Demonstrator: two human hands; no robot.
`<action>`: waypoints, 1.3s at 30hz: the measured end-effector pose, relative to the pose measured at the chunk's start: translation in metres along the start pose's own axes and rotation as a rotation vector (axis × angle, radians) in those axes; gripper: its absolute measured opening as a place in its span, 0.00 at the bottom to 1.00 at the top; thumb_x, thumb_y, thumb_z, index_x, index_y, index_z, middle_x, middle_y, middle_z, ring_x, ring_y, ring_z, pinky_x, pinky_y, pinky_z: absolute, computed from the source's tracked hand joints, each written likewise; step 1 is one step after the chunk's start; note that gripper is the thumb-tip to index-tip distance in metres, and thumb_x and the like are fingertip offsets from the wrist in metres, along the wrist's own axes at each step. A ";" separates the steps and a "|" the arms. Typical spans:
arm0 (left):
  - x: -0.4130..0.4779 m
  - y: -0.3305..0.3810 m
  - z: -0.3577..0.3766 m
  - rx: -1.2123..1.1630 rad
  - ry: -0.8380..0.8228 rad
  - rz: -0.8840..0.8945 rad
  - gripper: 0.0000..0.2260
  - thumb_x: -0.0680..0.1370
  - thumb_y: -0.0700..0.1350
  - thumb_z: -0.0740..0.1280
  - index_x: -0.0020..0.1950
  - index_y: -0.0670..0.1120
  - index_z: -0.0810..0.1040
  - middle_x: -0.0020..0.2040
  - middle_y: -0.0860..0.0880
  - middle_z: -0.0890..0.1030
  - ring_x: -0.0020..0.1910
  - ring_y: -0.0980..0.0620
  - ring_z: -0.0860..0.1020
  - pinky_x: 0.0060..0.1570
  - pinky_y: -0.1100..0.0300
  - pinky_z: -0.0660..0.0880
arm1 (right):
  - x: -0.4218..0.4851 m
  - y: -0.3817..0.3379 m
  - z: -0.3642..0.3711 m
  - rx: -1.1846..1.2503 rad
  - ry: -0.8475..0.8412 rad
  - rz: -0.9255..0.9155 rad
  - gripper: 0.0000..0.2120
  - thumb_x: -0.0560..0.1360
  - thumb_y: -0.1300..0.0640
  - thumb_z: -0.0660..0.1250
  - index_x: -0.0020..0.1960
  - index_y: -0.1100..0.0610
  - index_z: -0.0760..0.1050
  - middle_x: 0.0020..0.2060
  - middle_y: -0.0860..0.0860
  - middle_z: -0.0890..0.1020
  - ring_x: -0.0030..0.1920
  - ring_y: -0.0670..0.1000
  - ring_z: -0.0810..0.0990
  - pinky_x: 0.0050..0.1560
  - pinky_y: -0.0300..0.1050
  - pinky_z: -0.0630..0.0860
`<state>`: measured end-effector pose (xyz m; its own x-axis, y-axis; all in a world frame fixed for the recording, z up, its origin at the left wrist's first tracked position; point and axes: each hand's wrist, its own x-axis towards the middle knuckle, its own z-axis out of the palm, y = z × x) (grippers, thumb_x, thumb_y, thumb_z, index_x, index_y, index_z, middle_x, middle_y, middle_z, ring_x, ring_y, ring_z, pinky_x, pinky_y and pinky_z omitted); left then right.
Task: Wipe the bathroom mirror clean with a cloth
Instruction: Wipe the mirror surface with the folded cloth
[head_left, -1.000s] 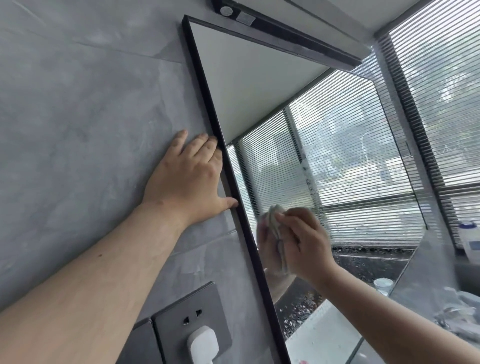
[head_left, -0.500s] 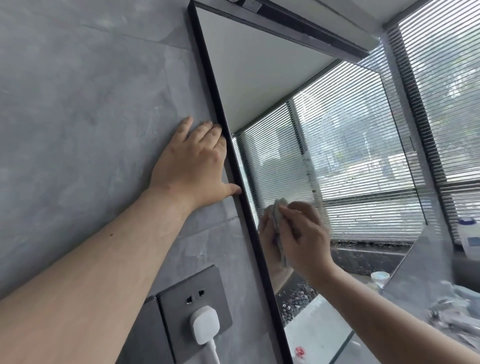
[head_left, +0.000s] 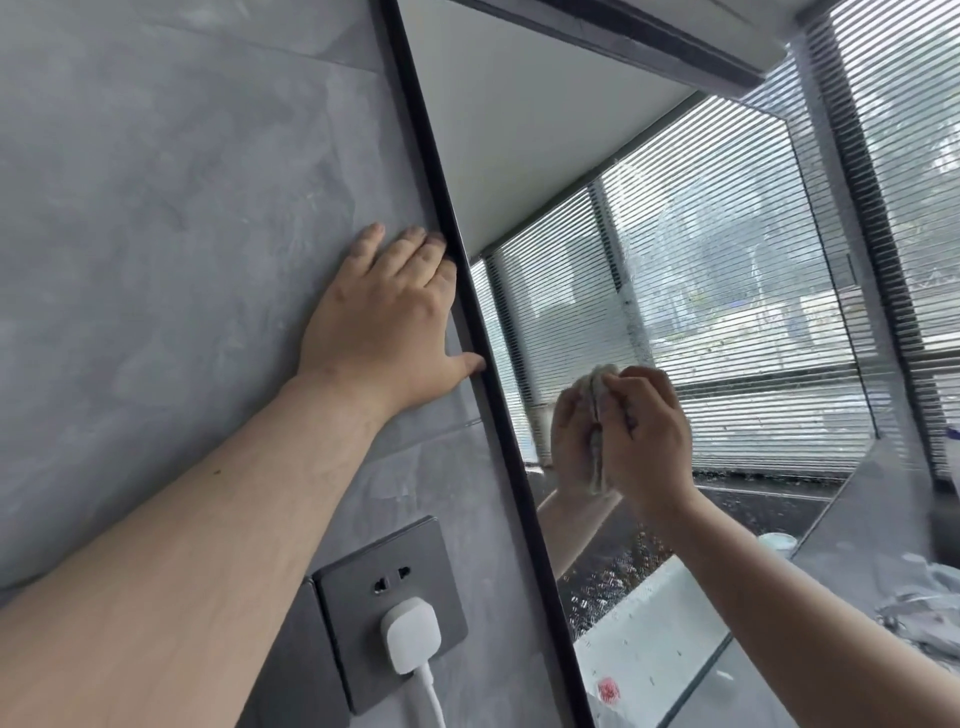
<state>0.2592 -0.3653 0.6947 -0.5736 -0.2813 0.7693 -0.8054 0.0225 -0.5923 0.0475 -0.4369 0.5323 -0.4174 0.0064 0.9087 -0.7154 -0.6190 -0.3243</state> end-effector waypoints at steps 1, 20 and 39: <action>0.000 0.000 0.000 0.003 0.004 0.000 0.45 0.69 0.73 0.60 0.75 0.42 0.66 0.77 0.45 0.65 0.78 0.47 0.59 0.77 0.46 0.49 | 0.001 -0.003 0.000 0.004 -0.009 0.033 0.04 0.78 0.64 0.69 0.49 0.62 0.83 0.48 0.47 0.76 0.43 0.46 0.76 0.43 0.51 0.81; -0.001 0.000 0.006 -0.018 0.032 -0.007 0.44 0.69 0.71 0.61 0.75 0.41 0.66 0.77 0.43 0.65 0.78 0.46 0.59 0.77 0.45 0.49 | -0.035 -0.036 -0.003 0.113 -0.232 -0.313 0.11 0.74 0.64 0.69 0.56 0.61 0.83 0.53 0.51 0.78 0.51 0.51 0.79 0.49 0.50 0.78; -0.029 0.022 0.010 -0.028 -0.040 0.013 0.44 0.70 0.70 0.65 0.76 0.42 0.66 0.77 0.44 0.65 0.78 0.46 0.58 0.77 0.44 0.47 | 0.016 -0.071 0.014 0.086 -0.210 -0.243 0.15 0.75 0.66 0.67 0.60 0.58 0.81 0.56 0.51 0.81 0.55 0.52 0.80 0.55 0.43 0.76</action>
<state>0.2601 -0.3661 0.6570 -0.5777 -0.3190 0.7513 -0.8023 0.0525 -0.5946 0.0994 -0.4036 0.5732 -0.1095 0.0056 0.9940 -0.7264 -0.6830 -0.0761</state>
